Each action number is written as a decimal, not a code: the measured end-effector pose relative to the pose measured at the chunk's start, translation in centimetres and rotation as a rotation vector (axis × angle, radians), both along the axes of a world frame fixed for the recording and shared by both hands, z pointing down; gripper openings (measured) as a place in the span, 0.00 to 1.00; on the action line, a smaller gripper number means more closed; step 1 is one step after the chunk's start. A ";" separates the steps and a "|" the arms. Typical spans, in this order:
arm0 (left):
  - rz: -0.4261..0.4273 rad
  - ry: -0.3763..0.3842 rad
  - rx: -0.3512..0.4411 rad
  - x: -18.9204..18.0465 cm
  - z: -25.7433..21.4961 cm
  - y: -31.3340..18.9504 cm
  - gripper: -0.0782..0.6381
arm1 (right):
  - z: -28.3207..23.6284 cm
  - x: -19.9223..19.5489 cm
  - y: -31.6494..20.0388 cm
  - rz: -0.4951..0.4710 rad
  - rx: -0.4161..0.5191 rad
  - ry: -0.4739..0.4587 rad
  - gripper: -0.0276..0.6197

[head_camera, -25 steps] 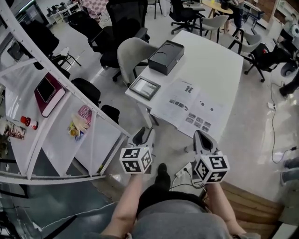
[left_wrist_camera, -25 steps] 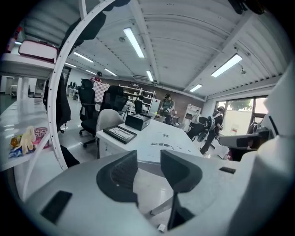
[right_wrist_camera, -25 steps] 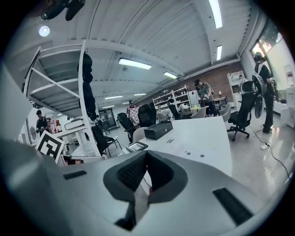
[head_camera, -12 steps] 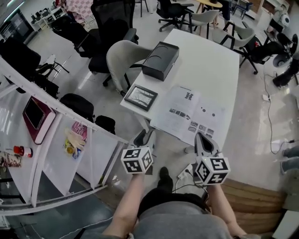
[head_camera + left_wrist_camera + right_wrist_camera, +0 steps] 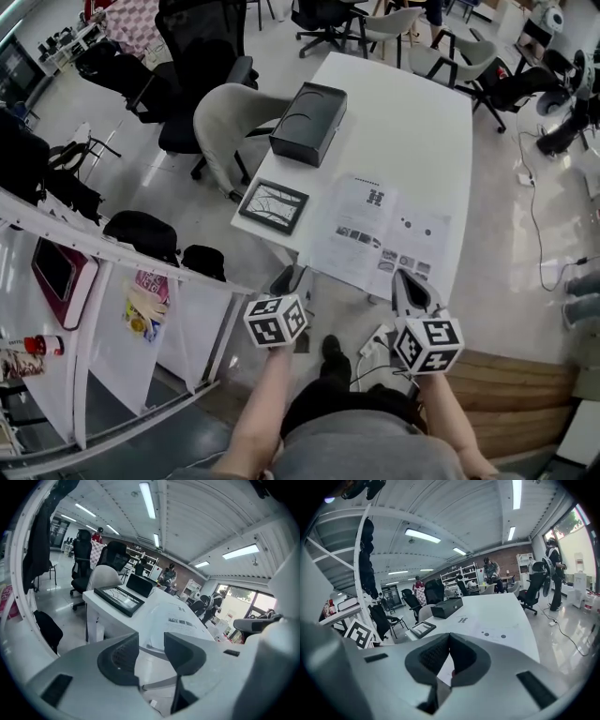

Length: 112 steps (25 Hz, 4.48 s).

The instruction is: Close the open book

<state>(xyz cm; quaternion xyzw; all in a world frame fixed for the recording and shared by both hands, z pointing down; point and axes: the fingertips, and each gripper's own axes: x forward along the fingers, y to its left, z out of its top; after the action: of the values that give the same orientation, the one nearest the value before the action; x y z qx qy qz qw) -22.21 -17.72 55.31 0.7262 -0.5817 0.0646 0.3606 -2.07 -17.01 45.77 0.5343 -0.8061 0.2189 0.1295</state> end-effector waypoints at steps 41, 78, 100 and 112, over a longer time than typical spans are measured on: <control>-0.040 0.188 -0.164 2.0 4.5 -2.0 0.20 | 2.5 2.3 -1.1 0.103 -0.081 0.001 0.05; 0.149 0.183 0.084 7.3 -5.6 -2.2 0.13 | 2.4 8.9 3.5 0.245 -0.086 -0.005 0.05; 0.375 0.159 0.107 14.9 -7.0 -1.3 0.13 | 2.4 12.6 5.6 0.342 -0.090 -0.015 0.05; 0.540 0.107 0.053 20.1 -5.3 0.6 0.13 | 2.6 14.2 6.4 0.394 -0.100 -0.024 0.05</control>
<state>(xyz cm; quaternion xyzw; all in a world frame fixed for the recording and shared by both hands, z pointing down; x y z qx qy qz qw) -2.13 -17.17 50.04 0.8667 -0.3485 0.1047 0.3413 12.10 -10.62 48.35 0.6719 -0.6757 0.2862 0.1008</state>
